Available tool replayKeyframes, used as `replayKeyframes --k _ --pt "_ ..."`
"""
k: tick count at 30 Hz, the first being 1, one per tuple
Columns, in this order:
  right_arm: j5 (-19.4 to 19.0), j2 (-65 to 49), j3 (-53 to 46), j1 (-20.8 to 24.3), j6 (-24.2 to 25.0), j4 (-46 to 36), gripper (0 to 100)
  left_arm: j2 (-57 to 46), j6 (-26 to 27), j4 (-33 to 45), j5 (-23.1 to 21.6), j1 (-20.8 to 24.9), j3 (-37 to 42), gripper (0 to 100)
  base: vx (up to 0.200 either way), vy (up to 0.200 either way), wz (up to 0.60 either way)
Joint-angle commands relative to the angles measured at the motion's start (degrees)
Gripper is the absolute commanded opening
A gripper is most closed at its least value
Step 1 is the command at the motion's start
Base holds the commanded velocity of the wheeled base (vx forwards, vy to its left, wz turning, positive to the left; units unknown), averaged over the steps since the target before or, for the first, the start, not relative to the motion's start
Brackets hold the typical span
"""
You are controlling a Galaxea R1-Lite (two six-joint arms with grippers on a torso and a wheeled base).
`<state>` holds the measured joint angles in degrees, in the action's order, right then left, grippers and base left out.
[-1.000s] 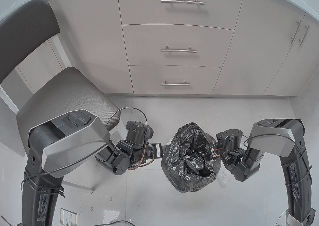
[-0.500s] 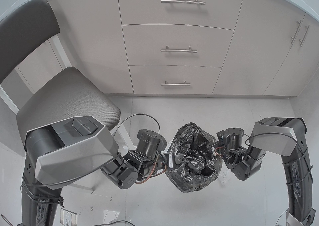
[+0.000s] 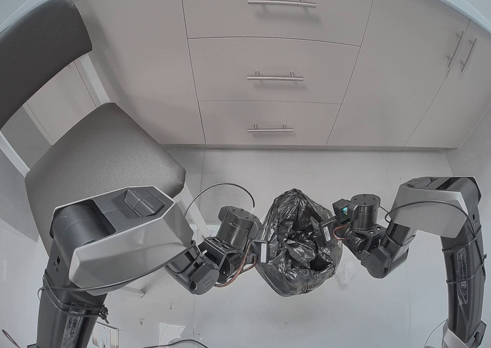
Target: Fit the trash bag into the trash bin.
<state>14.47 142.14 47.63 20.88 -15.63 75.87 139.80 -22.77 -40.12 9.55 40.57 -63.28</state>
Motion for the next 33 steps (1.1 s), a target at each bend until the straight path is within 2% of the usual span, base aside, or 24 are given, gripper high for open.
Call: replayKeyframes --k 1,4,5,9,15,19,20,22,24,33 --pt "-0.1 -0.5 0.0 0.0 0.0 0.5 100 1.7 0.4 0.4 0.0 -0.3 -0.9 100 0.0 0.0 0.0" --pt "-0.1 0.1 0.1 0.1 0.0 2.8 100 4.3 3.9 0.3 1.1 -1.1 -1.8 100 0.0 0.0 0.0" --pt "-0.1 0.1 0.0 0.1 0.0 3.3 100 5.8 6.3 0.2 3.1 -1.3 -2.5 100 0.0 0.0 0.0" --pt "-0.1 0.1 0.0 0.1 0.0 3.4 100 9.1 8.7 0.7 5.3 -1.6 -6.2 100 0.0 0.0 0.0" --pt "-0.1 0.2 0.2 0.1 0.0 3.4 100 9.2 8.4 5.6 4.9 -2.1 -9.1 100 0.0 0.0 0.0" --pt "-0.1 0.4 0.2 0.2 0.0 3.6 100 9.1 6.9 18.8 4.7 -3.2 -15.0 100 0.0 0.0 0.0" --pt "-0.1 0.4 0.2 0.2 0.0 3.6 100 9.1 6.9 18.8 4.7 -3.2 -15.0 100 0.0 0.0 0.0" --pt "-0.1 0.5 0.2 0.3 0.0 3.6 100 9.3 5.9 27.6 4.6 -3.5 -19.2 100 0.0 0.0 0.0" --pt "-0.1 0.5 0.2 0.4 0.0 3.6 100 9.3 5.7 30.5 4.6 -3.5 -20.8 100 0.0 0.0 0.0" --pt "-0.1 1.1 0.4 0.5 -0.1 3.7 100 9.4 3.8 28.0 4.5 -3.3 -20.4 100 0.0 0.0 0.0"
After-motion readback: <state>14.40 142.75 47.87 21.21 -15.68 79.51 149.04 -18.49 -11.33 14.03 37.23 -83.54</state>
